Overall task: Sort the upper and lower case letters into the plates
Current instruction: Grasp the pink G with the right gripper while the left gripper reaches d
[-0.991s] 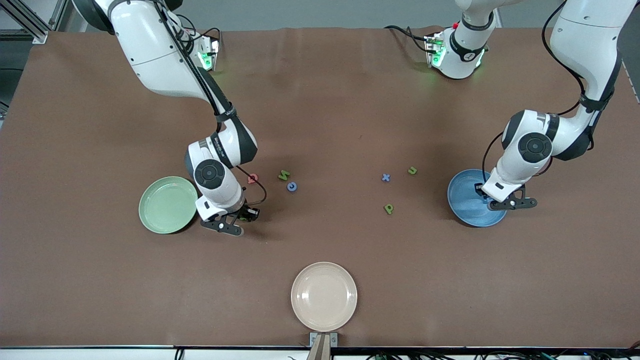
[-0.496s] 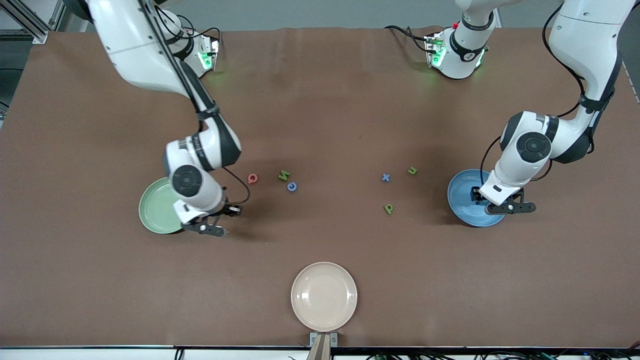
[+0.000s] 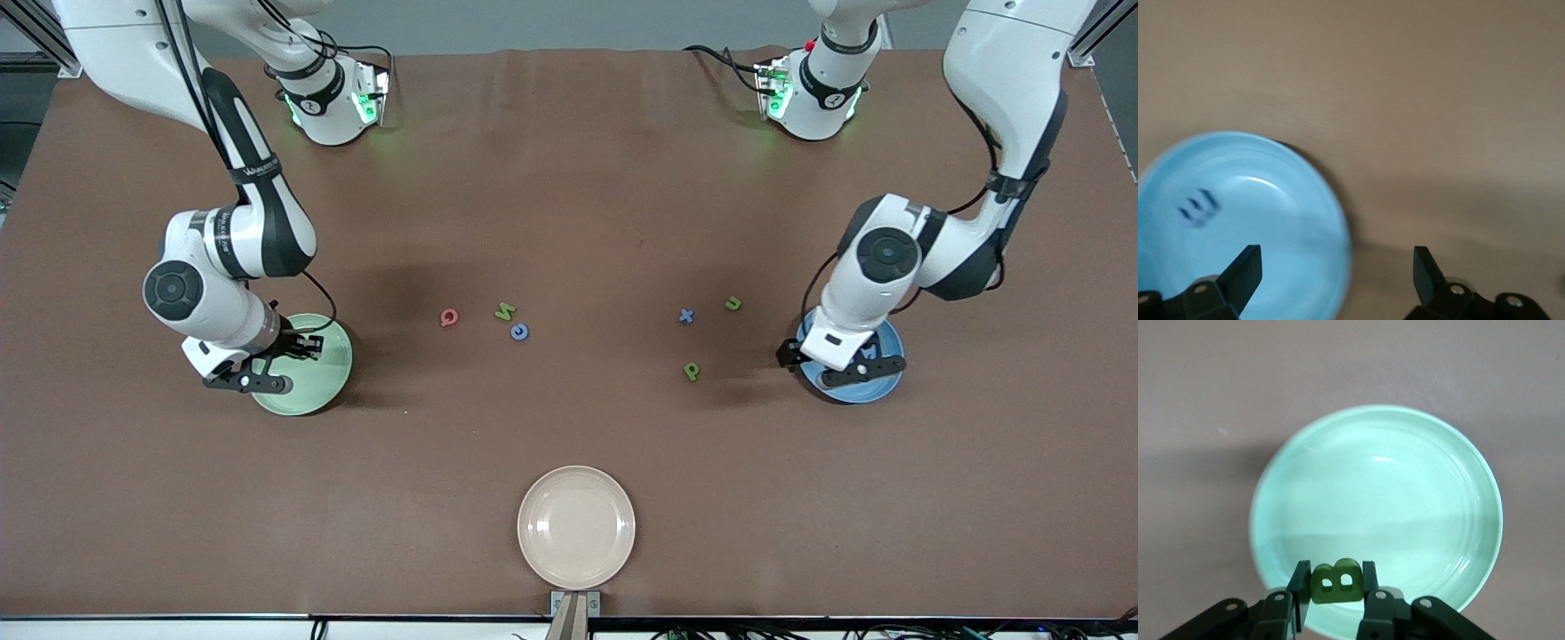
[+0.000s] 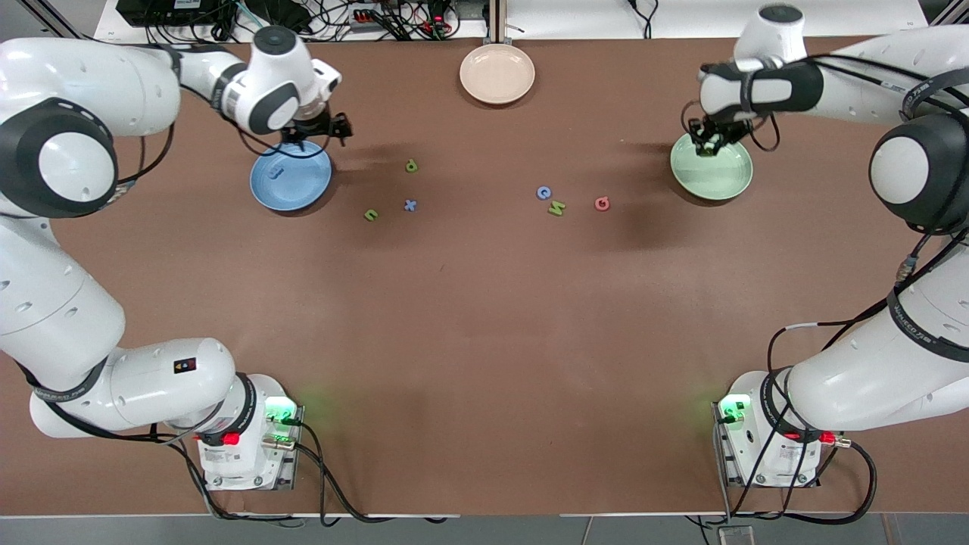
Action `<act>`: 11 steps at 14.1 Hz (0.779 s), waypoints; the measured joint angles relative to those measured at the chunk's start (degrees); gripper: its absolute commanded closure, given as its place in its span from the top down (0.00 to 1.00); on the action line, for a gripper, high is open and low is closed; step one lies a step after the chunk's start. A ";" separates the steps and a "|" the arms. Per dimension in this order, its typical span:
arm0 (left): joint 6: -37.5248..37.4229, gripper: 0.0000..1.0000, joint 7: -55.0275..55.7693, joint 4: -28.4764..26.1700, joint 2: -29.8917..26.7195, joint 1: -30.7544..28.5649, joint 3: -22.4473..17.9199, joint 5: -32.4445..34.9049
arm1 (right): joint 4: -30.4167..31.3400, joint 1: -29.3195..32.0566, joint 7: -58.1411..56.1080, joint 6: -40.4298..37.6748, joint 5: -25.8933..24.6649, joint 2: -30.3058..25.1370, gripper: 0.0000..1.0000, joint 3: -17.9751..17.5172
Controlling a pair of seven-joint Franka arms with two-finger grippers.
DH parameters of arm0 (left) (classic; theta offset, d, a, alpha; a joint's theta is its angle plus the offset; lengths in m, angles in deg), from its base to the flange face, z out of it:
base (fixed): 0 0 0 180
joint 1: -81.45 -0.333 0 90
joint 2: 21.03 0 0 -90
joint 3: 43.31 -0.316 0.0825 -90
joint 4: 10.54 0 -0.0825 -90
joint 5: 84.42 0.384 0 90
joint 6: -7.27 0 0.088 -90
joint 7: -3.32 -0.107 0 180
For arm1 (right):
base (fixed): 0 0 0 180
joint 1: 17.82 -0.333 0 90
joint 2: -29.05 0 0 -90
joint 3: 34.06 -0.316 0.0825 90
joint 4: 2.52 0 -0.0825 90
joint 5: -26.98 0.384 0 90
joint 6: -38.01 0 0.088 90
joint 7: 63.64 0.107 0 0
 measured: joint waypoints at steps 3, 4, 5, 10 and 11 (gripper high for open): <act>-0.03 1.00 12.81 4.42 4.86 5.06 0.55 -0.01 | 5.44 0.19 -0.51 6.47 0.00 0.32 0.04 -0.30; -0.03 1.00 15.35 6.26 6.82 6.81 0.54 -0.01 | 5.79 0.16 -0.51 6.70 0.00 0.32 0.17 -0.43; -0.18 1.00 17.35 8.08 8.69 8.33 0.53 -0.01 | 5.85 0.15 -0.51 6.69 0.00 0.33 0.59 -0.49; -2.05 1.00 26.38 14.71 15.01 11.95 0.53 -0.01 | 4.78 0.13 -0.47 5.08 0.00 0.28 1.00 -0.54; -2.20 1.00 27.41 15.35 15.79 12.30 0.53 -0.01 | 3.68 0.08 -0.22 2.98 0.03 0.18 1.00 -0.60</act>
